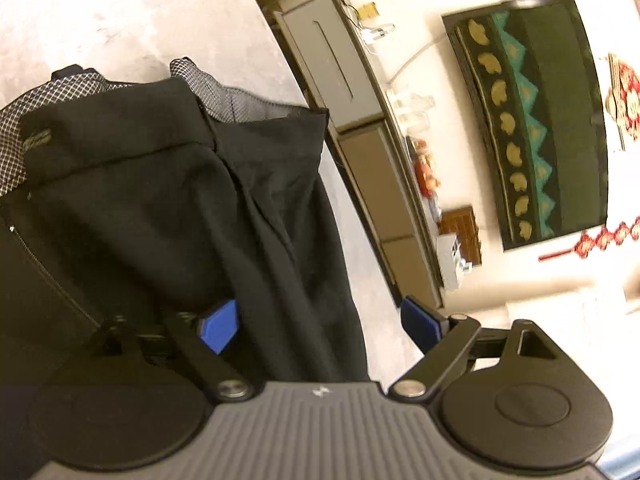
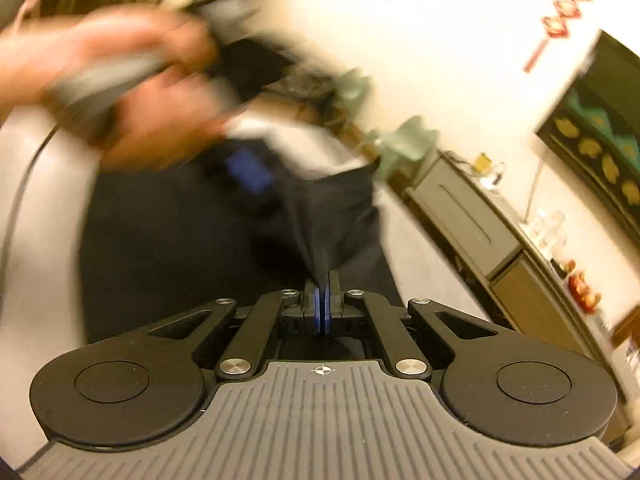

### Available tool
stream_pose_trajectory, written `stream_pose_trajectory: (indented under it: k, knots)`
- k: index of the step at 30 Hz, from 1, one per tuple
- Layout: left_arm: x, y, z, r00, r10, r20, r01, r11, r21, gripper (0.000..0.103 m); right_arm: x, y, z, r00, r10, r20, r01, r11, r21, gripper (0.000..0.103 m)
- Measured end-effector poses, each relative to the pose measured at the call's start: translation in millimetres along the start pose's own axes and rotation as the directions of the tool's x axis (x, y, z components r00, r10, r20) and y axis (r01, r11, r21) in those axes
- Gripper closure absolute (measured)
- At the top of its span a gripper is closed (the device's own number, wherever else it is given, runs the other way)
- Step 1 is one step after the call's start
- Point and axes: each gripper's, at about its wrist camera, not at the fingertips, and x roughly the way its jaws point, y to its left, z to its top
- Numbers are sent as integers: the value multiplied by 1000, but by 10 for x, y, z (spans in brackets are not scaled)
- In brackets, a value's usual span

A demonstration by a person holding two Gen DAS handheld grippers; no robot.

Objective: Fold clothes

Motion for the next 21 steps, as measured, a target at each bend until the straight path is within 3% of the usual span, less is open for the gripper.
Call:
stream_pose_trajectory:
  k: [3, 6, 7, 8, 9, 10, 11, 13, 14, 16, 18, 19, 21]
  knots:
    - [103, 81, -81, 998, 58, -28, -59, 998, -17, 14, 17, 254, -205, 997, -64, -40, 63, 997, -34, 103]
    - [233, 64, -180, 994, 104, -41, -103, 994, 27, 18, -8, 260, -252, 993, -108, -53, 107, 994, -6, 102]
    - [281, 65, -208, 991, 124, -42, -122, 991, 48, 31, -32, 247, -259, 992, -115, -49, 115, 993, -5, 100]
    - [324, 50, -225, 990, 137, -41, -134, 988, 74, 71, -53, 226, -256, 992, -110, -53, 111, 994, 12, 97]
    - [358, 37, -241, 988, 149, -37, -144, 985, 98, 89, -71, 199, -246, 994, -95, -62, 97, 994, 41, 92]
    - [239, 50, -252, 992, 129, -1, -128, 986, 107, 101, -90, 173, -235, 994, -79, -70, 84, 994, 71, 74]
    - [111, 63, -266, 994, 106, 37, -109, 987, 116, 103, -159, 118, -236, 995, -73, -73, 81, 990, 119, 55]
    - [-489, 77, -395, 987, -21, 162, -1, 991, 137, 103, -530, -163, -403, 994, -75, -74, 93, 957, 275, 45]
    - [-756, 157, -448, 977, -42, 210, 10, 988, 152, 103, -756, -348, -563, 994, -73, -79, 97, 925, 368, 37]
    - [-959, 430, -597, 975, 8, 222, -36, 992, 122, 103, -1177, -689, -1102, 991, -86, -106, 131, 820, 557, 23]
    - [-885, 726, -680, 983, 87, 164, -93, 995, 31, 102, -1570, -1021, -1730, 981, -105, -165, 193, 662, 724, 22]
    - [-848, 792, -713, 982, 110, 155, -116, 993, 24, 102, -1747, -1195, -2117, 966, -120, -230, 258, 540, 801, 24]
    - [-782, 826, -745, 981, 129, 144, -136, 990, 43, 97, -2122, -1456, -2851, 937, -152, -315, 344, 250, 905, 30]
